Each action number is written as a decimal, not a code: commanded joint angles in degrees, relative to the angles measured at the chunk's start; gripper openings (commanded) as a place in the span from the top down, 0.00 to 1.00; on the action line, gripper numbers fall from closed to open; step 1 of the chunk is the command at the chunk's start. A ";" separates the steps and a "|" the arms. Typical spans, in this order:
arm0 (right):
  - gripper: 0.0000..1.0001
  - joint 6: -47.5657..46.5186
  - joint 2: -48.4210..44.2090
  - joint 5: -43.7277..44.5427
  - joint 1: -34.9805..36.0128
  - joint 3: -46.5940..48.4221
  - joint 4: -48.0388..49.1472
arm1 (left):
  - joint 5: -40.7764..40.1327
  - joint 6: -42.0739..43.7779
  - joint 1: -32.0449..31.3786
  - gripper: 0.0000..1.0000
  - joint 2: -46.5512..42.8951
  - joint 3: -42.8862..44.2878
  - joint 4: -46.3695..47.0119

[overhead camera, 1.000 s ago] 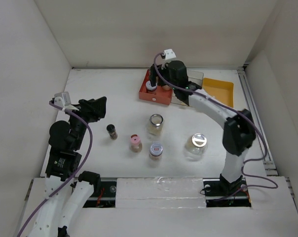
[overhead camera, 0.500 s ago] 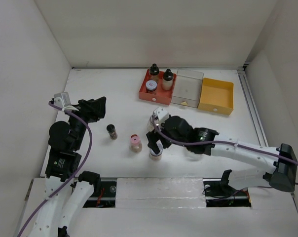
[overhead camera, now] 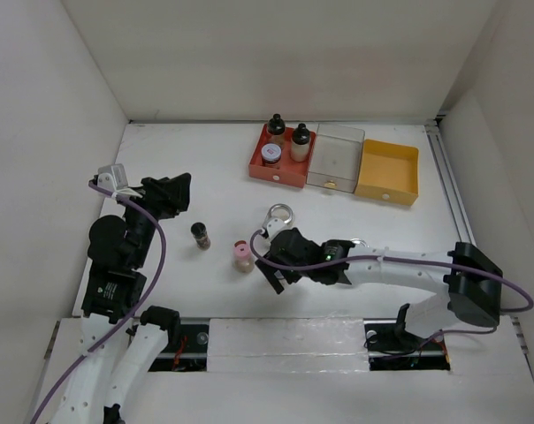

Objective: Organize the condiment bottles

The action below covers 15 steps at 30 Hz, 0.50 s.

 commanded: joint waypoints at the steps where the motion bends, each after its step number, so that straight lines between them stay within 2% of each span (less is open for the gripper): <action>1: 0.03 0.42 1.46 1.10 -0.45 -0.38 6.27 | 0.95 0.33 0.14 0.43 0.22 1.69 2.10; 4: 0.10 -0.11 2.07 1.10 -0.45 -0.38 8.29 | 0.96 0.33 0.14 0.43 0.22 1.69 2.10; 9: 0.37 -0.11 2.60 2.85 -0.45 0.76 8.30 | 1.49 0.33 0.14 0.43 0.74 1.69 2.10; 12: 0.43 -0.11 -0.11 4.08 -0.45 0.76 7.68 | 2.01 0.33 0.14 0.43 0.74 1.69 2.10; 15: 0.43 -0.98 -4.68 5.58 -0.45 4.80 5.83 | 2.01 0.33 0.14 0.43 0.74 1.69 2.10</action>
